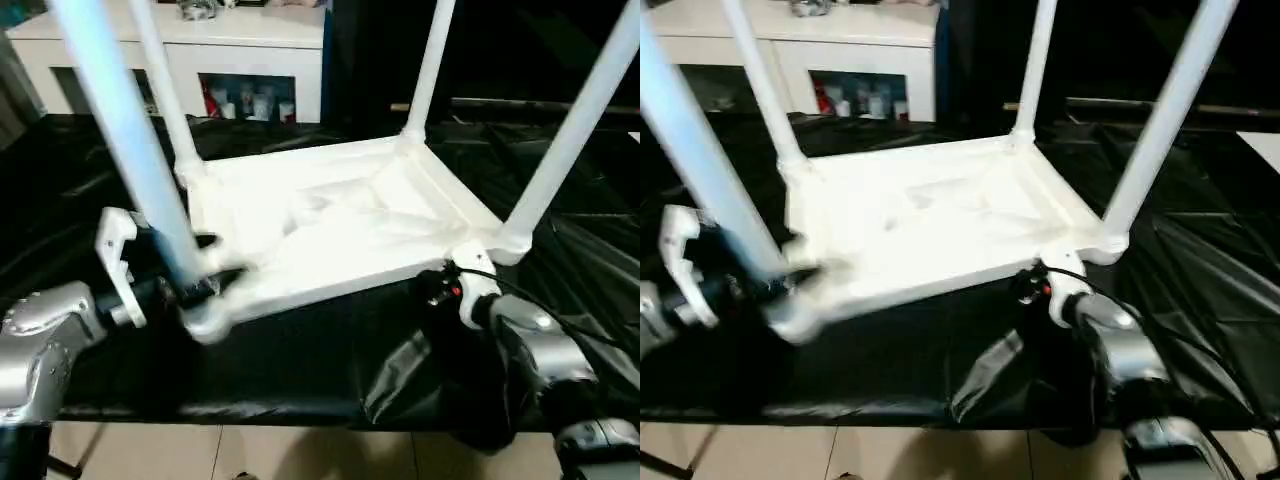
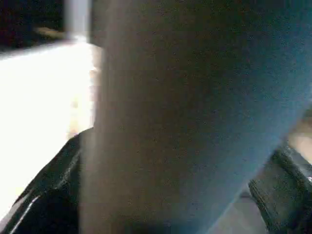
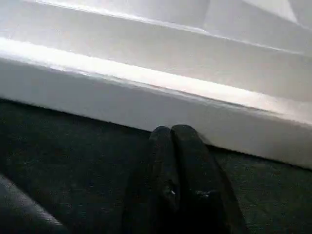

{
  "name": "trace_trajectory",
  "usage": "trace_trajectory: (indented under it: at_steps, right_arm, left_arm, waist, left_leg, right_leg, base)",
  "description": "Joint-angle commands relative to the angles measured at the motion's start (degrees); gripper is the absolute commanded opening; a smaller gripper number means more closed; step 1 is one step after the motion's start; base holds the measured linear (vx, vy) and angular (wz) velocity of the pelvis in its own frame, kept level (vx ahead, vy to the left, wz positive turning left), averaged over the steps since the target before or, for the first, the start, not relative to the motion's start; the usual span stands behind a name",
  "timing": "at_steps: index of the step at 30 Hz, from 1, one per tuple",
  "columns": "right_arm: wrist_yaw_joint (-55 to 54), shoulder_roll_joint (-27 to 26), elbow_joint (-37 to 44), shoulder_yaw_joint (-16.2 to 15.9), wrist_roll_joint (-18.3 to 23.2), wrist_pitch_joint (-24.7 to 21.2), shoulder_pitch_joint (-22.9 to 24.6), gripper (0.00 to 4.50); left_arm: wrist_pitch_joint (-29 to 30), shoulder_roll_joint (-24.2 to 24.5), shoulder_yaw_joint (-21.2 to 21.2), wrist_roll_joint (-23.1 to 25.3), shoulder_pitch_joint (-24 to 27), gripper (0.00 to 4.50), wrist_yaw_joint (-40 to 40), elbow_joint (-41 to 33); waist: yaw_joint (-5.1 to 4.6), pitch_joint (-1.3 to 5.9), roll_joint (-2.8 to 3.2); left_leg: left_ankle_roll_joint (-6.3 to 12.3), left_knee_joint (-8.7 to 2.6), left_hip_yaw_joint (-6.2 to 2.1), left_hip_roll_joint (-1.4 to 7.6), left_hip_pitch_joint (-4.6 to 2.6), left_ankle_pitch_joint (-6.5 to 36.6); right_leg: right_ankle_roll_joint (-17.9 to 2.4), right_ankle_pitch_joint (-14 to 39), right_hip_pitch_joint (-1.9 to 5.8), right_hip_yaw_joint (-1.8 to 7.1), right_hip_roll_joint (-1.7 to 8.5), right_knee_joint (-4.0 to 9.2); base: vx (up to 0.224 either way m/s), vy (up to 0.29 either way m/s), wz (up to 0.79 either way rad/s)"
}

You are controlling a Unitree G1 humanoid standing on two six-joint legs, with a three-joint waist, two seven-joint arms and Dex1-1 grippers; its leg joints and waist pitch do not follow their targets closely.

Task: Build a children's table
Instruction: Rotate table base

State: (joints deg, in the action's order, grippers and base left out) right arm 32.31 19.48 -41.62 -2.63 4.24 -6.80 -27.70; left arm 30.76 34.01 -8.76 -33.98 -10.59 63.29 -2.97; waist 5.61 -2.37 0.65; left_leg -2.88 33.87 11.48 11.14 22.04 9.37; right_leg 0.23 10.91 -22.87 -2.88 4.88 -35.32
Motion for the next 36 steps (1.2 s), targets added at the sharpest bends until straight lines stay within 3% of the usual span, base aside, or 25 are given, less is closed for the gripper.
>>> trace_trajectory:
  at_steps: [1,10,12,15,20,30,36]
  right_arm:
    - [-0.7,-1.2,-2.0,-0.5,-0.6,1.2,-1.6,0.02]
    - [-1.0,-6.2,-7.2,-2.9,-2.6,4.1,-5.6,0.02]
    - [-0.7,-7.8,-7.9,-4.0,-3.4,4.9,-6.5,0.02]
    - [-0.6,-9.5,-9.0,-5.1,-4.1,5.9,-7.4,0.02]
    - [-0.2,-12.8,-10.5,-6.6,-5.1,7.0,-8.8,0.02]
    - [-0.2,-15.0,-12.6,-6.7,-6.2,8.5,-9.5,0.02]
    - [-0.1,-14.4,-13.8,-5.7,-6.7,9.5,-9.4,0.02]
  left_arm:
    - [4.8,0.2,4.3,-4.5,0.1,4.5,3.7,-5.5]
    - [7.7,-4.3,11.4,-5.3,-5.7,4.5,3.8,-8.1]
    - [6.7,-6.5,13.4,-3.9,-8.0,4.5,3.0,-6.7]
    - [6.2,-8.5,16.3,-3.0,-10.1,4.5,3.1,-5.8]
    - [5.2,-13.8,21.1,-1.7,-13.5,4.5,3.2,-4.8]
    - [-1.9,-21.7,26.4,4.0,-16.0,4.5,-0.4,-0.5]
    - [-11.4,-24.7,27.1,13.6,-18.5,4.5,-7.6,8.2]
  waist:
    - [-0.05,3.16,0.59]
    - [-0.99,3.03,-0.04]
    - [-1.09,3.07,-0.02]
    - [-1.78,3.04,-0.13]
    - [-2.95,3.24,0.08]
    - [-3.37,3.18,0.25]
    - [-3.21,3.15,0.29]
  left_leg:
    - [-1.91,-4.28,-0.87,1.74,-1.72,18.3]
    - [-2.04,-4.19,-0.99,1.52,-1.27,17.0]
    - [-1.98,-4.11,-0.91,1.51,-1.55,17.3]
    - [-2.54,-4.35,-1.26,1.48,-1.03,17.8]
    - [-1.51,-4.0,-1.11,1.43,-0.96,15.8]
    - [-0.66,-3.87,-1.02,1.7,-1.08,16.5]
    - [-0.9,-3.94,-1.16,1.79,-1.32,18.3]
  right_leg:
    - [-13.4,12.8,1.62,1.84,2.31,3.73]
    - [-11.3,14.8,1.96,2.29,2.48,4.03]
    - [-11.1,15.5,1.69,2.37,2.41,4.23]
    - [-10.7,16.3,2.17,2.27,2.59,4.11]
    - [-12.7,11.5,2.29,2.3,2.5,3.92]
    - [-13.7,11.2,2.4,2.31,2.36,4.23]
    - [-13.0,12.6,2.33,2.31,2.44,4.44]
  base:
    - [0.0,0.0,0.0]
    - [0.0,0.0,0.0]
    - [0.0,0.0,0.0]
    - [0.0,0.0,0.0]
    - [0.0,0.0,0.0]
    - [0.0,0.0,0.0]
    - [0.0,0.0,0.0]
